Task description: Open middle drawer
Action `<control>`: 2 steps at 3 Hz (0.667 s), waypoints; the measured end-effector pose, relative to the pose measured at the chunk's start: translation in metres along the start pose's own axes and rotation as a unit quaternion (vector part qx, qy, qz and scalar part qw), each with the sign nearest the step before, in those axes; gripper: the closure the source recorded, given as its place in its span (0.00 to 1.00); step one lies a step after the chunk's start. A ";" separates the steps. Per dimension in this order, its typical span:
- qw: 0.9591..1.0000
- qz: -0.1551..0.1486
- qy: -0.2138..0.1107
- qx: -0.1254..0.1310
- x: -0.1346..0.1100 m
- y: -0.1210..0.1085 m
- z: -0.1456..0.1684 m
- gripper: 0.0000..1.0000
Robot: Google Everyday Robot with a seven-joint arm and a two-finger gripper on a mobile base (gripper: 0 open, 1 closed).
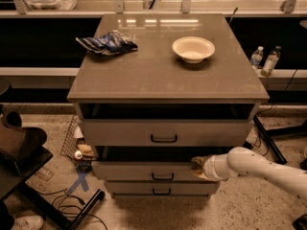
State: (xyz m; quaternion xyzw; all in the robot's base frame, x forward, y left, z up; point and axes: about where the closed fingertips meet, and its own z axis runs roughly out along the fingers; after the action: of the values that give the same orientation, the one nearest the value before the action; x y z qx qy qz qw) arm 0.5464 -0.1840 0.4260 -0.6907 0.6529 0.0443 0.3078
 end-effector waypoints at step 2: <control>1.000 0.015 0.014 0.001 0.007 0.015 -0.023 1.00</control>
Offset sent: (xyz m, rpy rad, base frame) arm -0.2218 -0.1383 0.0711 -0.1918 0.1814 -0.2832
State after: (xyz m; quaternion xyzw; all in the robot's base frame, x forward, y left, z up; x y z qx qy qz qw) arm 0.5256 -0.2006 0.4359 -0.6814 0.6674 0.0385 0.2982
